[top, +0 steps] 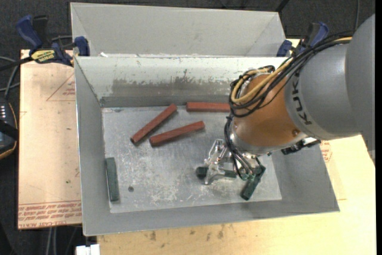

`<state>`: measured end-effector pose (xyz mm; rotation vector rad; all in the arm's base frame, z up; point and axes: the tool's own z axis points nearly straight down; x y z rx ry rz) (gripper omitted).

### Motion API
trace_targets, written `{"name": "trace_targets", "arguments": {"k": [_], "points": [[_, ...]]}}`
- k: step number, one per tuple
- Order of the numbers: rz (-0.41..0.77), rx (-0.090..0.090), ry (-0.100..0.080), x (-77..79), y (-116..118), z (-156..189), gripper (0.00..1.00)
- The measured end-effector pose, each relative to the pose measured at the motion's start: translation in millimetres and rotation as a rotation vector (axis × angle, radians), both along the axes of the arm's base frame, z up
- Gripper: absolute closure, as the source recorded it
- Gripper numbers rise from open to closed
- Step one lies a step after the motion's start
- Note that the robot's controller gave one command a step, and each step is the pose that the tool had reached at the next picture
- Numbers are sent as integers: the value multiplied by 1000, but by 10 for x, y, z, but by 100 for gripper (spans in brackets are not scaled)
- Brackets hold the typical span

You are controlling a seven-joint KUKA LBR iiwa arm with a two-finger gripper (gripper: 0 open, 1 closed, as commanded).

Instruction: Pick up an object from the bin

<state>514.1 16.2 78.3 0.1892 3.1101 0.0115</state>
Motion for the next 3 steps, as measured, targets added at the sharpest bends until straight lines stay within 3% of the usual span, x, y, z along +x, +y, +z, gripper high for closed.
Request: {"name": "trace_targets", "arguments": {"k": [1,2,3], "points": [[-40,-4,24,149,26,1130,100],[-41,-4,24,148,26,1130,100],[-36,-4,24,115,-2,1458,100]]}}
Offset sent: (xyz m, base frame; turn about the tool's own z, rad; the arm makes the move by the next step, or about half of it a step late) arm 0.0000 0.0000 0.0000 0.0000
